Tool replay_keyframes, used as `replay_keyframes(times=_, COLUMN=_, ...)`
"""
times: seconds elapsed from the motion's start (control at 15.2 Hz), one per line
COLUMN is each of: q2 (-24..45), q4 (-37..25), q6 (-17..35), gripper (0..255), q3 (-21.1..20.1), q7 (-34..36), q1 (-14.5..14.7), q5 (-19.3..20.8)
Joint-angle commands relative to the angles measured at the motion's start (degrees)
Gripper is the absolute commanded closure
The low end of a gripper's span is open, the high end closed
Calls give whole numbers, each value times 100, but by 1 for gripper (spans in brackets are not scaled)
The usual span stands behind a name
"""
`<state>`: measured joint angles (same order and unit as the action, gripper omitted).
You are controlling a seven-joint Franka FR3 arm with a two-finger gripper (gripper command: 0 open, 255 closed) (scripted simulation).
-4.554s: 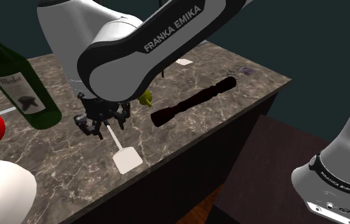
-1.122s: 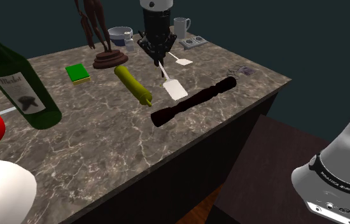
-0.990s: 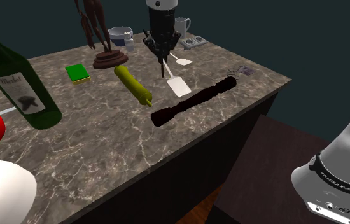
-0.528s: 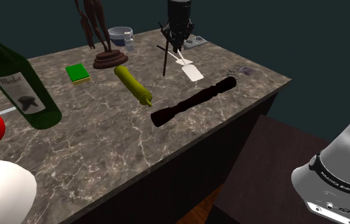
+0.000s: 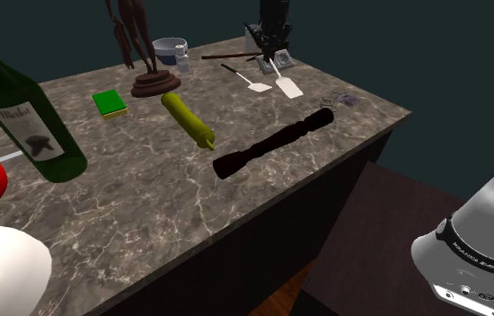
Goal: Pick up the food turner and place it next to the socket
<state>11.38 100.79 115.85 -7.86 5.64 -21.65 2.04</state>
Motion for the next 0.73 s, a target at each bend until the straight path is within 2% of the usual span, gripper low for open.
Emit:
replay_keyframes(times=0.0, q2=144, q4=-213, q6=-66, gripper=255, q3=91, q7=-247, q1=-137, q5=-19)
replay_keyframes(times=0.4, q2=653, q4=-940, q6=-282, gripper=255, q3=303, q7=-854, q1=-502, q5=-70)
replay_keyframes(times=0.66, q2=714, q4=-717, q6=2, gripper=255, q3=305, q7=-850, q1=-503, q5=-62)
